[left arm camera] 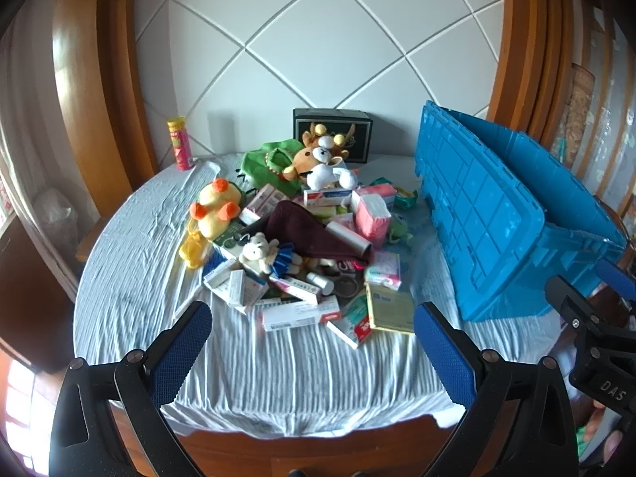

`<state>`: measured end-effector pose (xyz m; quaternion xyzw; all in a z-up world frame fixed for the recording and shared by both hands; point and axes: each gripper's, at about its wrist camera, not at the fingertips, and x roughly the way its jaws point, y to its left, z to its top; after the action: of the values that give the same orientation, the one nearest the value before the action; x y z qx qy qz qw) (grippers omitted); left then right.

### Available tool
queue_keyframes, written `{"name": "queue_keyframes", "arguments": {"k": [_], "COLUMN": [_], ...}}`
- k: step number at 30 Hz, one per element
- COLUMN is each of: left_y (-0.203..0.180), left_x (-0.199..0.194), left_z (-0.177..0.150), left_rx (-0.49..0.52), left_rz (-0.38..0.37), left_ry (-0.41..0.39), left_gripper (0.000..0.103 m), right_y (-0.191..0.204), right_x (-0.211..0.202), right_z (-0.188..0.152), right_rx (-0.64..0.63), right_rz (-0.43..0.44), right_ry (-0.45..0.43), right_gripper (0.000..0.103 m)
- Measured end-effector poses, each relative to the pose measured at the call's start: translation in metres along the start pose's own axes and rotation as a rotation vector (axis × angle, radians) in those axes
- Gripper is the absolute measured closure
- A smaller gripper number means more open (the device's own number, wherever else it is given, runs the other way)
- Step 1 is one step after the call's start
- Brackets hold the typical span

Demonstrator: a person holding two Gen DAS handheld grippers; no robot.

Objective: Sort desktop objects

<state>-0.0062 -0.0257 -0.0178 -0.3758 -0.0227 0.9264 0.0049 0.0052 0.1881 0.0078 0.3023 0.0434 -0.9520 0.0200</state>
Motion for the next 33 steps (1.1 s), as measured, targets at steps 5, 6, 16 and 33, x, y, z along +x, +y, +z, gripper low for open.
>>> {"name": "queue_keyframes", "arguments": {"k": [5,6,16,33], "left_y": [0.022,0.029,0.111,0.089], "left_x": [0.016,0.022,0.09,0.239], "left_z": [-0.004,-0.007,-0.037,-0.058], "left_rx": [-0.026,-0.03,-0.042,0.001], "left_rz": [0.006,0.014,0.119,0.005], "left_ry": [0.052,0.063,0.181,0.366], "left_gripper": [0.0,0.0,0.0,0.0], "right_y": [0.01,0.014,0.068,0.047], "right_x": [0.009,0.012,0.076,0.22], "right_z": [0.0,0.0,-0.018,-0.08], "right_rx": [-0.009,-0.012,-0.035,0.124], "right_rz": [0.005,0.008,0.097,0.105], "right_ry": [0.021,0.028,0.162,0.401], "right_gripper": [0.0,0.0,0.0,0.0]}}
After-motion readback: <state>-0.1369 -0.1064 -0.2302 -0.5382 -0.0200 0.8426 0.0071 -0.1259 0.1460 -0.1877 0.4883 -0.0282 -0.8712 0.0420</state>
